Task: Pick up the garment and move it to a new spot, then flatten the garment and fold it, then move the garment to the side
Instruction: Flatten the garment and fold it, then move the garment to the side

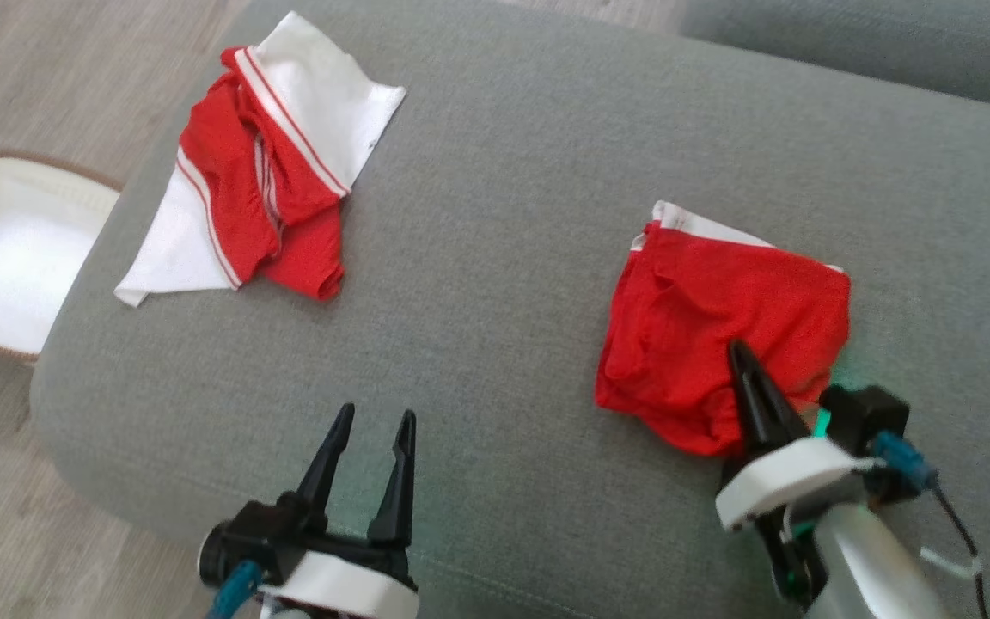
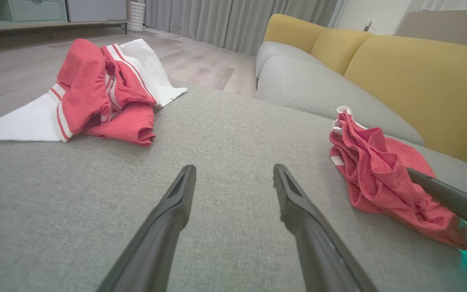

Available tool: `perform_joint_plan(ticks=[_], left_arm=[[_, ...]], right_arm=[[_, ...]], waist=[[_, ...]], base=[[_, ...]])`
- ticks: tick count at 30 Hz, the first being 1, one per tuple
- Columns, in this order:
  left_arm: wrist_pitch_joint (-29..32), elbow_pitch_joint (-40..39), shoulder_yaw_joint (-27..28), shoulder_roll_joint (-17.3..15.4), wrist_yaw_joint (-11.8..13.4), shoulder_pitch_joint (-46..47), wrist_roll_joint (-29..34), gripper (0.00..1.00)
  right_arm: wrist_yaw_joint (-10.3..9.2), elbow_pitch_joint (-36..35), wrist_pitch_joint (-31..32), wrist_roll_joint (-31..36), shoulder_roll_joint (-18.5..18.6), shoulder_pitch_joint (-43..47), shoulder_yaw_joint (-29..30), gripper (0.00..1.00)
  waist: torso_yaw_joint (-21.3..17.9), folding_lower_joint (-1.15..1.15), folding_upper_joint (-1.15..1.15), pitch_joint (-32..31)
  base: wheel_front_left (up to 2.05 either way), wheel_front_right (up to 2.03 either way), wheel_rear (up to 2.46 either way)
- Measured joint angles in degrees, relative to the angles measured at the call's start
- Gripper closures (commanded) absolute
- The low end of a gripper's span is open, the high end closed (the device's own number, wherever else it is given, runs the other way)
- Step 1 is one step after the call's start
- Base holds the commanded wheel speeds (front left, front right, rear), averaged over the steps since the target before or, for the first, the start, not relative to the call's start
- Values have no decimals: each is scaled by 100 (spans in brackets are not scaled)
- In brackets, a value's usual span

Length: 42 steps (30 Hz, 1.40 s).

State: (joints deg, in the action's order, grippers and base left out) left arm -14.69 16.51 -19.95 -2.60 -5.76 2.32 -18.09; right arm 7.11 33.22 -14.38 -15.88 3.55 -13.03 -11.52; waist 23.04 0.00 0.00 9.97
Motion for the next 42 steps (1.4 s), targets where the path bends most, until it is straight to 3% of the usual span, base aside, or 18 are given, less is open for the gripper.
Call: perform_joint_plan(ticks=[12, 18, 19, 20, 25, 33, 42], left_arm=[[0, 171, 360, -14, -36, -308, 157, 0], [0, 177, 661, -16, -53, -488, 179, 0], [0, 174, 738, -18, -47, -514, 203, 0], [0, 171, 820, -19, -24, -519, 205, 0], [0, 124, 1271, -15, 70, -514, 334, 0], [0, 198, 1616, -12, 166, -536, 666, 0], [0, 318, 1601, -11, 309, -683, 812, 0]], right_arm=[[0, 502, 0, -389, -49, 627, -285, 100], [-1, 201, 0, -572, -68, 725, -243, 100], [0, 27, 0, -581, -70, 755, -196, 67], [-1, -136, 0, -581, -71, 788, -145, 0], [-1, -719, 0, -501, -77, 917, 71, 0], [-1, -887, 0, -242, -80, 1031, 380, 0], [0, -821, 0, -100, -82, 1034, 475, 0]], waist=[[-508, 0, 0, -571], [-917, -1, 0, -864], [-999, -1, 0, -903], [-1082, -1, 0, -938], [-1509, 0, 0, -1060], [-2093, 0, 0, -1138], [-2280, 1, 0, -1109]], base=[[0, 0, 0], [0, 0, 0], [0, 0, 0], [0, 0, 0], [0, 0, 0], [0, 0, 0], [0, 0, 0]])
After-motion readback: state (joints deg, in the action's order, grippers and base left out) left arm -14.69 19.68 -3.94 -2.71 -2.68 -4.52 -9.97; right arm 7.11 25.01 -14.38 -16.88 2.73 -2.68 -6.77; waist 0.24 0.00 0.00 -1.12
